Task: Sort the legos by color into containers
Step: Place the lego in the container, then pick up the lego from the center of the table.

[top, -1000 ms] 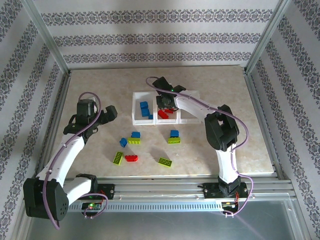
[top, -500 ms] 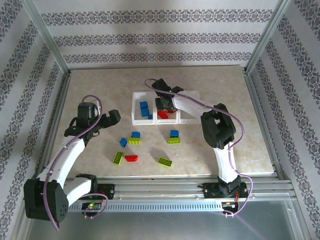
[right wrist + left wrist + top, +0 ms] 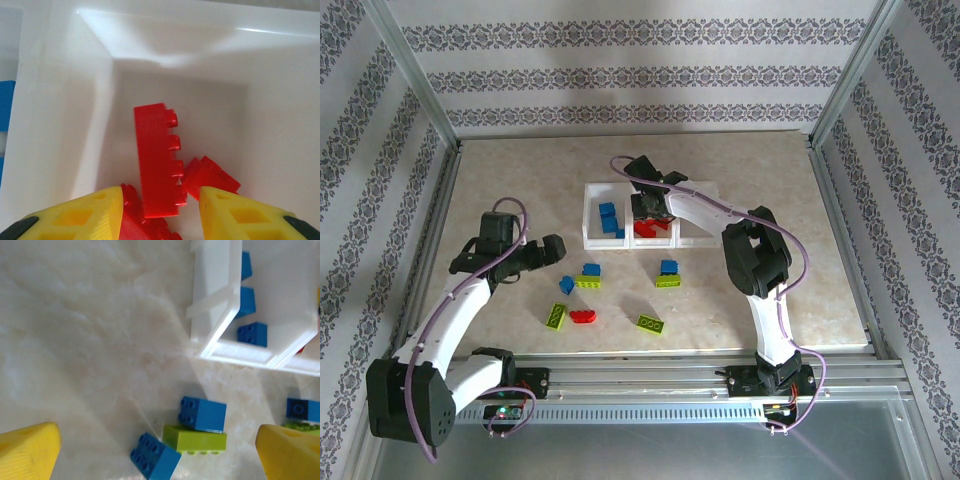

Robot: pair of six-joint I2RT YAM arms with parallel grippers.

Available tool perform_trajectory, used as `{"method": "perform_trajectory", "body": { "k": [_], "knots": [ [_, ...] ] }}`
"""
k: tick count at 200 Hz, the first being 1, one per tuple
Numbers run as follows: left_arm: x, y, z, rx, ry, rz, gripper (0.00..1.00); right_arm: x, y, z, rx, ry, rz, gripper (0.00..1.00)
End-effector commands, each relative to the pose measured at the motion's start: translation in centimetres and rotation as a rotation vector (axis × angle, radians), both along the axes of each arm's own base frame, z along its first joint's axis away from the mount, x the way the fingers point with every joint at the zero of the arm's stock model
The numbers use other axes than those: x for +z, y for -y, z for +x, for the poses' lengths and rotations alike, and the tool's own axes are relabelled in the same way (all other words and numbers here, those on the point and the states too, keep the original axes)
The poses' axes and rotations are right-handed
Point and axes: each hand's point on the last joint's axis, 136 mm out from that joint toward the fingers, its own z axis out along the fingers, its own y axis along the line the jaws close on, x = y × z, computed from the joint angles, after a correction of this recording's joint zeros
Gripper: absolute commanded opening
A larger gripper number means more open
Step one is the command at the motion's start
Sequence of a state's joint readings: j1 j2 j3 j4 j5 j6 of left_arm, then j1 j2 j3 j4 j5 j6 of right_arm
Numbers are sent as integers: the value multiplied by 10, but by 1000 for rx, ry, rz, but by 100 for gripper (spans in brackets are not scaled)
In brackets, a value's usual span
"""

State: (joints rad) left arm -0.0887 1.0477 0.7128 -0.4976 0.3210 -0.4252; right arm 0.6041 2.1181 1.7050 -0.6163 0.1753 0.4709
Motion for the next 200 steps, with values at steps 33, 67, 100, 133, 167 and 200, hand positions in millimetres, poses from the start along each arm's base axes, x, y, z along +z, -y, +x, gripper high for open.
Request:
{"method": "perform_trajectory", "body": {
  "k": [33, 67, 100, 133, 167, 200],
  "knots": [
    [-9, 11, -29, -72, -99, 126, 95, 56, 8, -12, 1, 109, 16, 53],
    [-22, 21, -35, -117, -137, 179, 91, 69, 15, -30, -8, 146, 2, 65],
    [-30, 31, -33, -155, -146, 207, 84, 73, 24, -56, -24, 178, -12, 84],
    [-37, 40, -29, -180, -148, 212, 82, 77, 36, -80, -62, 202, -24, 98],
    [-45, 42, -26, -192, -165, 232, 74, 82, 48, -98, -103, 236, -30, 98],
    [-53, 44, -25, -195, -182, 242, 67, 89, 54, -108, -117, 283, -46, 98]
  ]
}}
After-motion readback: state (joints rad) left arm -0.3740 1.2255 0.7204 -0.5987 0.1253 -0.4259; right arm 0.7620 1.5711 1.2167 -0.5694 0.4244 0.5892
